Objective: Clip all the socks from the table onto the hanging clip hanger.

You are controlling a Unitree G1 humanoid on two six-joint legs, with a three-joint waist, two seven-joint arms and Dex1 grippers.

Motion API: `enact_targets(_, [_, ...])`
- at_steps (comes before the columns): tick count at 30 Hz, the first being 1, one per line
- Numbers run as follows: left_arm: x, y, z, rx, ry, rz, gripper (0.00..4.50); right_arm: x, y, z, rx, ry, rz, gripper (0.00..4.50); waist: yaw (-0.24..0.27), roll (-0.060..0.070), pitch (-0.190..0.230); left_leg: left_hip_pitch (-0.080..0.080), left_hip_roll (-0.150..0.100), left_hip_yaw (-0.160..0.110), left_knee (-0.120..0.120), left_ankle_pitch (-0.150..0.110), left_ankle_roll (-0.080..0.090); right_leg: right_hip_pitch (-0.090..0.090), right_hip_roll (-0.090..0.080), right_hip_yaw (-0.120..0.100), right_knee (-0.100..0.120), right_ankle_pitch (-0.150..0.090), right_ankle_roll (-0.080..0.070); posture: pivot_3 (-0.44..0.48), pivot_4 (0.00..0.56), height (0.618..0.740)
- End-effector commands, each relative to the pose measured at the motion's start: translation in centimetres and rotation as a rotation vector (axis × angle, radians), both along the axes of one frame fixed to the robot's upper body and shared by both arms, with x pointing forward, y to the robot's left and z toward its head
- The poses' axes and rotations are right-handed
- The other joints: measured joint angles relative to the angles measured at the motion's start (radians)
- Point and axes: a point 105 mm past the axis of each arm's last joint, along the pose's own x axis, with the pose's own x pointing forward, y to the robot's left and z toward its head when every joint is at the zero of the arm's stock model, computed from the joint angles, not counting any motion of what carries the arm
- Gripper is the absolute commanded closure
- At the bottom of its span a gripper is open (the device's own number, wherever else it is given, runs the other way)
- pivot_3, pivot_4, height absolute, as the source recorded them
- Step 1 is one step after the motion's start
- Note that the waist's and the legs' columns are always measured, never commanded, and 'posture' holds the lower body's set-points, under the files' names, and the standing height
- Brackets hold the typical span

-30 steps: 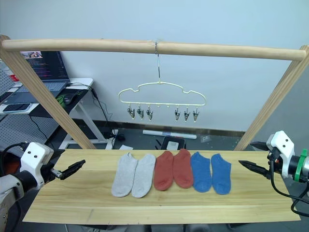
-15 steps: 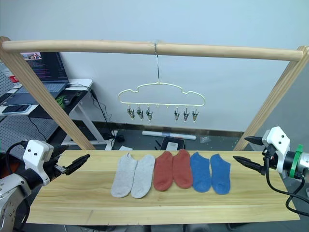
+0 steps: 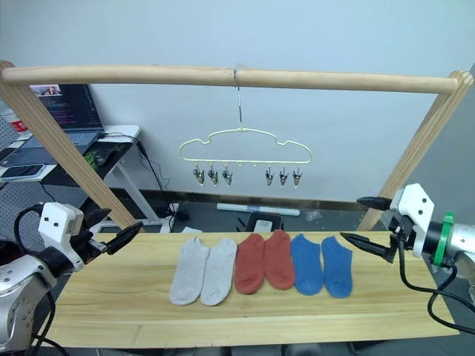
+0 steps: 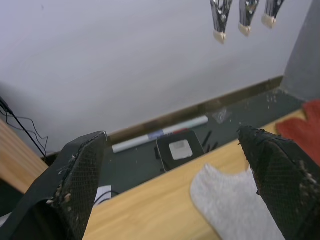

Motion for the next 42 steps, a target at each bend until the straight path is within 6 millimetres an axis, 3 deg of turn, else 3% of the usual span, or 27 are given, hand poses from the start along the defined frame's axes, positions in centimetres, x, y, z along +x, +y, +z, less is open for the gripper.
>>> enact_targets(1, [0.7,-2.1,1.3,-0.033,-0.065,-0.018,0.0,-0.4,2.7,1.9,0.036,-0.049,0.087,0.02,-0.001,-0.001,0.0,0.0,0.0,0.0,0.0,0.0,0.0,0.0,0.0,0.0,0.0,0.0,0.0,-0.116,0.09,0.74])
enact_targets(5, [1.3,-3.8,1.4,-0.089,-0.093,-0.021,0.0,-0.6,4.4,2.5,0.059,-0.051,0.138,0.02,0.001,-0.001,0.001,-0.001,0.0,0.0,0.0,0.0,0.0,0.0,0.0,0.003,-0.001,0.0,0.0,-0.11,0.109,0.74])
enact_targets(10, [2.0,-5.2,1.2,-0.129,-0.119,-0.004,1.08,-0.8,5.0,2.8,0.067,-0.033,0.16,0.0,0.003,-0.001,0.011,0.0,0.0,0.0,0.0,0.0,0.0,0.0,0.0,0.005,-0.001,0.0,0.0,-0.113,0.138,0.74])
enact_targets(26, [7.0,-9.2,2.0,-0.203,-0.239,0.025,1.08,-1.7,6.8,4.3,0.097,-0.042,0.213,0.0,0.002,-0.005,0.075,-0.001,-0.001,0.002,0.002,0.0,0.001,-0.001,0.001,0.01,-0.002,0.002,0.003,-0.168,0.203,0.74])
enact_targets(39, [9.5,-10.2,2.6,-0.224,-0.292,0.037,1.08,-1.6,7.6,5.2,0.12,-0.061,0.22,0.0,-0.008,-0.009,0.097,-0.003,-0.001,0.002,0.002,-0.001,0.002,-0.002,0.001,0.011,-0.003,0.002,0.003,-0.181,0.21,0.74])
enact_targets(42, [9.8,-10.4,2.8,-0.23,-0.301,0.033,1.71,-1.7,7.7,5.2,0.122,-0.063,0.223,0.0,-0.011,-0.009,0.099,-0.003,-0.001,0.002,0.002,-0.001,0.002,-0.002,0.001,0.011,-0.004,0.002,0.003,-0.181,0.209,0.74])
